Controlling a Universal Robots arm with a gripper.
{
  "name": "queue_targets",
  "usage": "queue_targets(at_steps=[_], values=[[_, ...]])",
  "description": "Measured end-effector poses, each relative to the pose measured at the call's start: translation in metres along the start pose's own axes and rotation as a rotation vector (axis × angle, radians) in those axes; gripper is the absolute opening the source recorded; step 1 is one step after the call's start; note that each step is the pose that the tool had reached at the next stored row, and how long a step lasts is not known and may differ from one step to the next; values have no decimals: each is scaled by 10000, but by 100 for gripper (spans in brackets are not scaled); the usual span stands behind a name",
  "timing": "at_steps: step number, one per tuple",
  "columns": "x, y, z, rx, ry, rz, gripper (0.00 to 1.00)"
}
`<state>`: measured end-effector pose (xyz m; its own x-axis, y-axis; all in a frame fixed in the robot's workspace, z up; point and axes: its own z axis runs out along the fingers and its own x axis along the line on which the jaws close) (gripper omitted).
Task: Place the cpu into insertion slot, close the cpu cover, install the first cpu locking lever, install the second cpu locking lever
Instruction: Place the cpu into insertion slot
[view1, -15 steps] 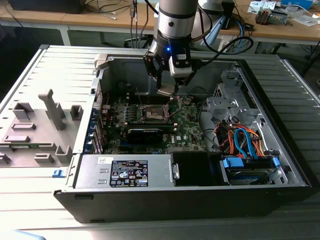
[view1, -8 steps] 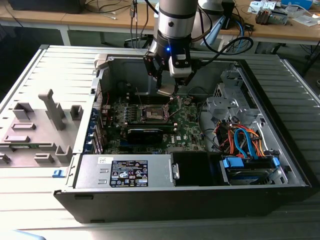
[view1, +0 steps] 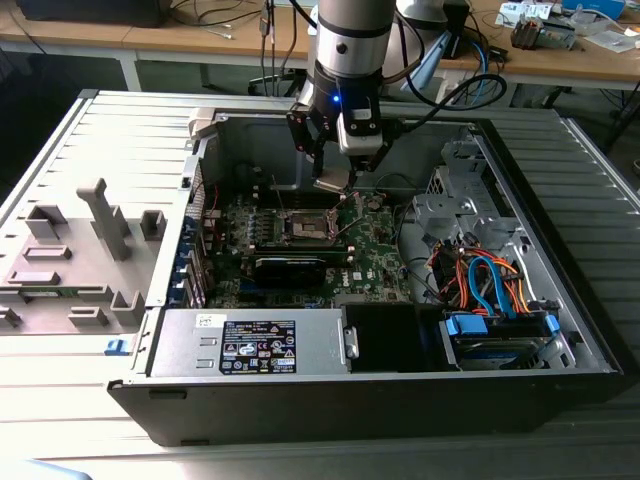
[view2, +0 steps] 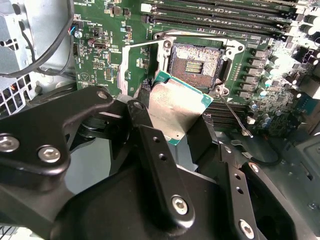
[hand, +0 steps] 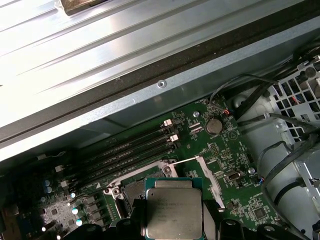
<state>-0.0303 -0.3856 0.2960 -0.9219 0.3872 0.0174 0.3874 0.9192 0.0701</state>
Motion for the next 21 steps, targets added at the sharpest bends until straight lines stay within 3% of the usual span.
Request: queue_targets(at_steps=[21], values=[[0, 0, 4, -3, -10, 143, 54]])
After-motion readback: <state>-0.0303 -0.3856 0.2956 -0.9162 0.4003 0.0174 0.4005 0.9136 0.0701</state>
